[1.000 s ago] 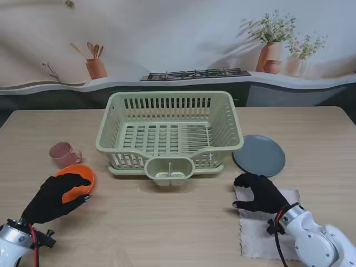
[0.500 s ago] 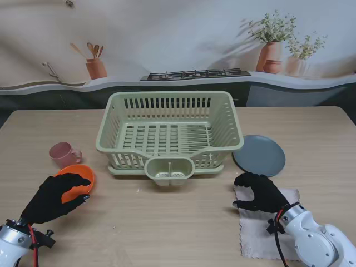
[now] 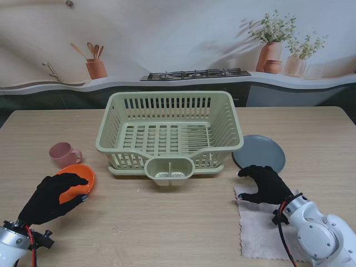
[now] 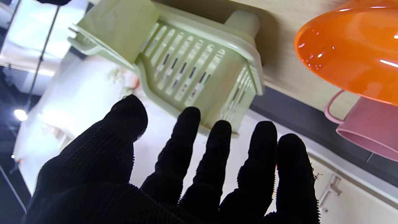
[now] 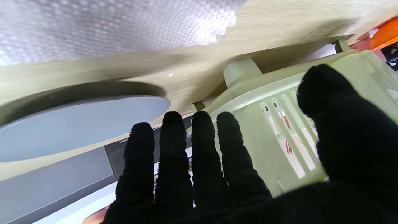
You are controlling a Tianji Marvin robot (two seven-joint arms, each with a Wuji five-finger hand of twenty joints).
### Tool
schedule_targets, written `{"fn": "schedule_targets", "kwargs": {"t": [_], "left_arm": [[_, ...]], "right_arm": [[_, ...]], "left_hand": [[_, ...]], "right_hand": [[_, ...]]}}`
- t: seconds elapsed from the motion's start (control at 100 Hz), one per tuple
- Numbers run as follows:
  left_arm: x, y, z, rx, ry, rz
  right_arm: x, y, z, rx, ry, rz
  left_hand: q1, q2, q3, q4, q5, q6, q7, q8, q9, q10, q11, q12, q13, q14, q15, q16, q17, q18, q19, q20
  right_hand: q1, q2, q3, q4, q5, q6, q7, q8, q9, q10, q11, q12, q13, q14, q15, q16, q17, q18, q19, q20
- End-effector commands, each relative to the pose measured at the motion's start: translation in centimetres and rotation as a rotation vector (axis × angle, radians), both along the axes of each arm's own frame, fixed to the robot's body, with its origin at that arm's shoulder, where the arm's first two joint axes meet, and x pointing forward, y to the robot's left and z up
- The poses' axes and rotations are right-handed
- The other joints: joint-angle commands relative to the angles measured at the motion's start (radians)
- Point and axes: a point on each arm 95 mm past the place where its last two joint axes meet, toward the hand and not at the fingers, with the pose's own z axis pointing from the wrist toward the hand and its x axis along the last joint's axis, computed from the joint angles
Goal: Clear dishes and wipe the table
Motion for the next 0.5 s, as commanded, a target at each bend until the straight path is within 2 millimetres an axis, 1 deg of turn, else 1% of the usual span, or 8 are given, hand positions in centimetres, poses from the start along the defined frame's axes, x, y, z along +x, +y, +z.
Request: {"fn": "schedule_targets", "kwargs": {"t": [0.0, 0.07, 0.14, 0.26, 0.4, 0.49], "left_arm": [[-0.3, -0.1, -0.2, 0.004, 0.008, -0.005], [-0.3, -0.1, -0.2, 0.004, 0.006, -0.004], [-0.4, -0.1, -0.2, 0.003, 0.005, -0.004], [-0.5, 0.0, -0.2, 0.006, 0.007, -0.003], [-0.5, 0.0, -0.2, 0.006, 0.007, -0.002], [-0.6, 0.0, -0.2, 0.007, 0.006, -0.001]], "right_arm": [[0.5, -0.5, 0.1, -0.027, -0.002, 0.003], [0.9, -0.9, 0.1, -0.046, -0.004, -0.002], [1.2, -1.3, 0.1, -0.062, -0.004, -0.012], [1.9, -1.8, -0.1, -0.098, -0.005, -0.023], [2.9, -2.5, -0.3, -0.135, -0.006, -0.042], [3.6, -2.9, -0.4, -0.157, -0.004, -0.056]], "left_hand": [[-0.021, -0.009, 0.015, -0.008, 0.012, -0.023, -0.009, 0.011, 0.006, -0.029, -0.004, -0.019, 0.001, -0.013, -0.008, 0.004, -0.016, -0.012, -0.025, -0.019], [-0.021, -0.009, 0.015, -0.008, 0.013, -0.021, -0.008, 0.012, 0.007, -0.029, -0.004, -0.019, 0.001, -0.014, -0.007, 0.004, -0.016, -0.012, -0.025, -0.019], [-0.022, -0.009, 0.015, -0.008, 0.014, -0.023, -0.008, 0.012, 0.006, -0.029, -0.004, -0.019, 0.0, -0.013, -0.008, 0.005, -0.016, -0.011, -0.025, -0.019], [-0.022, -0.008, 0.014, -0.008, 0.014, -0.023, -0.008, 0.013, 0.007, -0.031, -0.004, -0.019, 0.0, -0.015, -0.008, 0.005, -0.017, -0.01, -0.026, -0.02], [-0.022, -0.008, 0.012, -0.008, 0.012, -0.024, -0.008, 0.014, 0.007, -0.031, -0.004, -0.019, 0.0, -0.015, -0.009, 0.005, -0.018, -0.008, -0.026, -0.021], [-0.021, -0.007, 0.012, -0.008, 0.013, -0.024, -0.008, 0.014, 0.007, -0.031, -0.004, -0.019, 0.0, -0.015, -0.01, 0.005, -0.018, -0.008, -0.026, -0.021]], "right_hand": [[-0.033, 0.006, 0.02, 0.026, 0.001, 0.011, -0.044, -0.029, -0.026, -0.002, -0.045, -0.025, -0.039, -0.012, -0.058, -0.03, -0.029, -0.043, -0.045, -0.021], [-0.035, 0.01, 0.017, 0.027, 0.0, 0.014, -0.103, -0.06, -0.044, 0.0, -0.094, -0.044, -0.063, -0.022, -0.123, -0.059, -0.049, -0.06, -0.096, -0.033], [-0.041, 0.018, 0.017, 0.028, -0.002, 0.017, -0.15, -0.083, -0.07, -0.004, -0.131, -0.057, -0.099, -0.04, -0.177, -0.081, -0.076, -0.092, -0.152, -0.041], [-0.048, 0.025, 0.013, 0.029, -0.005, 0.012, -0.185, -0.091, -0.116, -0.02, -0.203, -0.09, -0.151, -0.071, -0.263, -0.121, -0.112, -0.138, -0.244, -0.054], [-0.056, 0.036, 0.0, 0.031, -0.007, 0.005, -0.242, -0.103, -0.145, -0.032, -0.263, -0.111, -0.19, -0.097, -0.342, -0.153, -0.134, -0.167, -0.345, -0.057], [-0.063, 0.045, -0.013, 0.032, -0.004, 0.002, -0.281, -0.106, -0.162, -0.039, -0.299, -0.122, -0.206, -0.108, -0.393, -0.173, -0.139, -0.179, -0.416, -0.046]]}}
